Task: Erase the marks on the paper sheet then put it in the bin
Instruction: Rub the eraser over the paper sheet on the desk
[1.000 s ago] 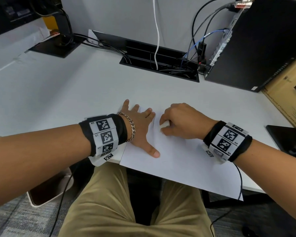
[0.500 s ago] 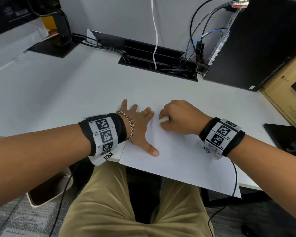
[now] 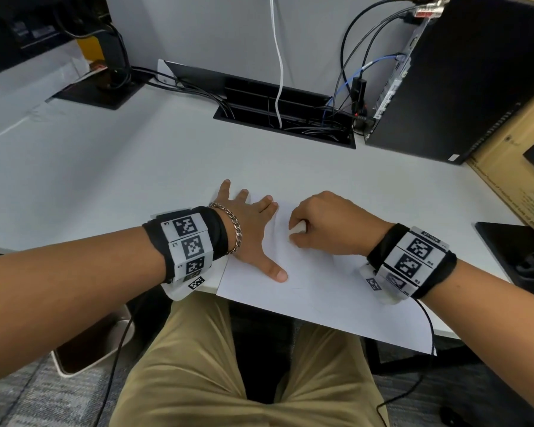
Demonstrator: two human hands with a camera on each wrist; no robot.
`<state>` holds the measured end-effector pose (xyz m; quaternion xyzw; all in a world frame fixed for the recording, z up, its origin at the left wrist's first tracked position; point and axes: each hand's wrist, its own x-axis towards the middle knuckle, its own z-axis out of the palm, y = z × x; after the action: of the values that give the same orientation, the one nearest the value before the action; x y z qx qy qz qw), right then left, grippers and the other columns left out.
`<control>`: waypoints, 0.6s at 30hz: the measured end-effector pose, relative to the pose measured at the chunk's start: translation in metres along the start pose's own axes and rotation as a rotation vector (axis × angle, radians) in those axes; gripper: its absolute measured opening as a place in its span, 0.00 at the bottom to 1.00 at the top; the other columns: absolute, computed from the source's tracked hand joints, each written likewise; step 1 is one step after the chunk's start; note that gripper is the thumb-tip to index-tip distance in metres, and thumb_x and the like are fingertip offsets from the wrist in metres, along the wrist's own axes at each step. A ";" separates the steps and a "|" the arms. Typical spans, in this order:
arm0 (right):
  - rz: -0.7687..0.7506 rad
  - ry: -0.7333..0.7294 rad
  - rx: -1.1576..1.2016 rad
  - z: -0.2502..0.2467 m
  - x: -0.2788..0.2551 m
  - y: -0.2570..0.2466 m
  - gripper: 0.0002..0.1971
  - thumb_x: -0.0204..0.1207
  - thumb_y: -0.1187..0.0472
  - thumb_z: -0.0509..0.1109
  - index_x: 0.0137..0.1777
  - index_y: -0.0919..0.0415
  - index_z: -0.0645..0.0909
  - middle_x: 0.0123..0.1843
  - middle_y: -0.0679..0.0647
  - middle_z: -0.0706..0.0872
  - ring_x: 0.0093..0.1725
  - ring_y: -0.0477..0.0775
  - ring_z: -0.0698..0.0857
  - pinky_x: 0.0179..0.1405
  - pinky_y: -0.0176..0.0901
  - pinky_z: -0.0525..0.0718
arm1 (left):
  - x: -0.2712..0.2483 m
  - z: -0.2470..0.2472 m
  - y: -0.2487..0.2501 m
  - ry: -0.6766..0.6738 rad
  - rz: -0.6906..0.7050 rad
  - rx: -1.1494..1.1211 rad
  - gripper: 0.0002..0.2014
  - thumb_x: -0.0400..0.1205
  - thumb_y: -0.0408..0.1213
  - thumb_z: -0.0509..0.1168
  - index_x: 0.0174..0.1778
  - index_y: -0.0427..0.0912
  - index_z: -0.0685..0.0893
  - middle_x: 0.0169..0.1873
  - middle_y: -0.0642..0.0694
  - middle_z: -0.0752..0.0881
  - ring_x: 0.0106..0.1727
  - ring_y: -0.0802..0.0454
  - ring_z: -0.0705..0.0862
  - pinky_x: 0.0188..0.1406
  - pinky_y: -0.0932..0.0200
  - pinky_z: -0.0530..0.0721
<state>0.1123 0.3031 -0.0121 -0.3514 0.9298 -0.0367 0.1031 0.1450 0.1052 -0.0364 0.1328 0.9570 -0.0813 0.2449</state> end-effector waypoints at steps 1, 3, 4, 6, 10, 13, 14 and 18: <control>0.005 0.004 0.014 -0.002 -0.004 0.001 0.10 0.78 0.45 0.72 0.54 0.46 0.88 0.43 0.41 0.87 0.46 0.45 0.84 0.44 0.44 0.83 | 0.000 0.000 0.000 -0.002 0.002 0.002 0.76 0.56 0.96 0.51 0.91 0.53 0.30 0.92 0.54 0.35 0.92 0.35 0.39 0.82 0.21 0.30; 0.029 0.038 0.028 -0.003 -0.013 0.004 0.10 0.77 0.45 0.72 0.54 0.46 0.88 0.42 0.40 0.87 0.45 0.44 0.84 0.44 0.43 0.84 | 0.000 -0.001 0.000 -0.005 0.005 0.005 0.76 0.56 0.96 0.51 0.91 0.53 0.30 0.92 0.54 0.35 0.92 0.35 0.38 0.82 0.21 0.29; 0.048 0.050 0.032 -0.003 -0.017 0.005 0.10 0.77 0.45 0.72 0.54 0.46 0.88 0.41 0.40 0.86 0.44 0.43 0.84 0.44 0.44 0.85 | 0.000 -0.001 -0.001 -0.006 0.007 0.005 0.76 0.56 0.96 0.51 0.91 0.52 0.30 0.92 0.54 0.34 0.92 0.35 0.38 0.82 0.20 0.29; 0.082 0.060 0.034 0.000 -0.026 0.009 0.11 0.76 0.46 0.72 0.54 0.46 0.88 0.41 0.40 0.86 0.44 0.43 0.84 0.44 0.47 0.86 | 0.000 -0.001 -0.002 -0.008 0.017 0.007 0.76 0.57 0.95 0.52 0.91 0.52 0.30 0.92 0.55 0.34 0.92 0.35 0.37 0.81 0.20 0.29; 0.154 0.079 0.038 0.004 -0.038 0.021 0.10 0.75 0.45 0.71 0.52 0.45 0.88 0.42 0.39 0.86 0.43 0.44 0.84 0.44 0.51 0.87 | 0.002 -0.005 -0.008 0.005 0.047 0.012 0.76 0.57 0.94 0.55 0.91 0.52 0.28 0.92 0.55 0.34 0.92 0.37 0.32 0.81 0.21 0.27; 0.206 0.057 0.023 0.006 -0.044 0.026 0.08 0.75 0.46 0.70 0.50 0.44 0.87 0.43 0.39 0.86 0.39 0.41 0.83 0.42 0.49 0.87 | 0.004 -0.007 -0.016 0.042 0.041 0.041 0.78 0.56 0.93 0.58 0.90 0.53 0.26 0.90 0.54 0.29 0.90 0.37 0.27 0.81 0.21 0.26; 0.217 0.055 0.028 0.007 -0.046 0.027 0.08 0.75 0.46 0.71 0.50 0.44 0.87 0.43 0.39 0.86 0.39 0.41 0.83 0.43 0.49 0.87 | 0.005 -0.008 -0.019 0.058 0.030 0.058 0.78 0.56 0.93 0.59 0.89 0.53 0.25 0.89 0.52 0.26 0.89 0.37 0.26 0.81 0.20 0.26; 0.204 0.038 0.067 0.011 -0.052 0.023 0.09 0.74 0.45 0.71 0.51 0.43 0.88 0.42 0.39 0.86 0.42 0.42 0.84 0.44 0.49 0.88 | 0.009 -0.015 -0.037 0.086 -0.038 0.100 0.78 0.56 0.92 0.60 0.90 0.53 0.26 0.88 0.48 0.24 0.88 0.35 0.24 0.81 0.19 0.27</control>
<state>0.1385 0.3546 -0.0171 -0.2504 0.9608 -0.0637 0.1004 0.1201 0.0753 -0.0248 0.1302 0.9637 -0.1279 0.1949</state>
